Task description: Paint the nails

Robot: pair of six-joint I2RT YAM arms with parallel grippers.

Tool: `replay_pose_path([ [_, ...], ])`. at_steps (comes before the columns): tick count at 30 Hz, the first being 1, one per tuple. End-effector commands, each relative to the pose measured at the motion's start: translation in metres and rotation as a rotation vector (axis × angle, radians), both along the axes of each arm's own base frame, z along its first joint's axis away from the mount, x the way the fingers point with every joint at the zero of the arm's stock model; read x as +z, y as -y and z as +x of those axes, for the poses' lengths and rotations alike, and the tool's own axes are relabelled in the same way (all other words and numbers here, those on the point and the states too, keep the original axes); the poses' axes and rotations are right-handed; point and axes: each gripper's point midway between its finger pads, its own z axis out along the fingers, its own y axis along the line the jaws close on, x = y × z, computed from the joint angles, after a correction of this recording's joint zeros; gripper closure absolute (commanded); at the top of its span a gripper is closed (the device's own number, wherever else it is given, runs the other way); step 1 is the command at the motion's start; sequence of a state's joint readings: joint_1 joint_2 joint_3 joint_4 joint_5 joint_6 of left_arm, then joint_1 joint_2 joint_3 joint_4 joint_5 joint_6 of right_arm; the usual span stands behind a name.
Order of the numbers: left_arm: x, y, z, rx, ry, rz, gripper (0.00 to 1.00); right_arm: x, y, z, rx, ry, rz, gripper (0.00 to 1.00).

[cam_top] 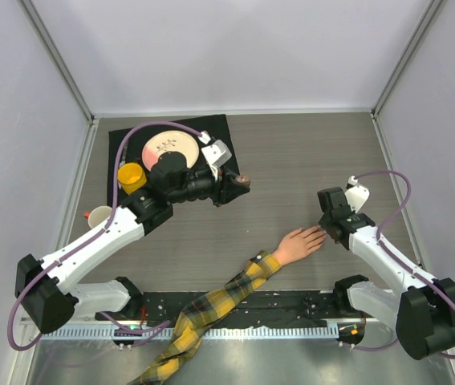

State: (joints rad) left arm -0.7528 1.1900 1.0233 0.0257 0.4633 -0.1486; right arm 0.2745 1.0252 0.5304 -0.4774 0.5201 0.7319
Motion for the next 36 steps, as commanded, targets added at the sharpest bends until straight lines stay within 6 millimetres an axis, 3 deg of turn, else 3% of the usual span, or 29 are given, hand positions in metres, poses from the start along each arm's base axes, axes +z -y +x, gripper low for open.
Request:
replay_pose_path([
  [1,0.0222,0.0006,-0.0005,-0.005,0.079,-0.056,1.00,0.0053,0.0014,0.0062,-0.015,0.032,0.001,0.99],
  [36,0.0176,0.0019,-0.0009,-0.015,0.073,-0.044,1.00,-0.0027,-0.0013,0.0088,0.005,-0.002,-0.005,0.99],
])
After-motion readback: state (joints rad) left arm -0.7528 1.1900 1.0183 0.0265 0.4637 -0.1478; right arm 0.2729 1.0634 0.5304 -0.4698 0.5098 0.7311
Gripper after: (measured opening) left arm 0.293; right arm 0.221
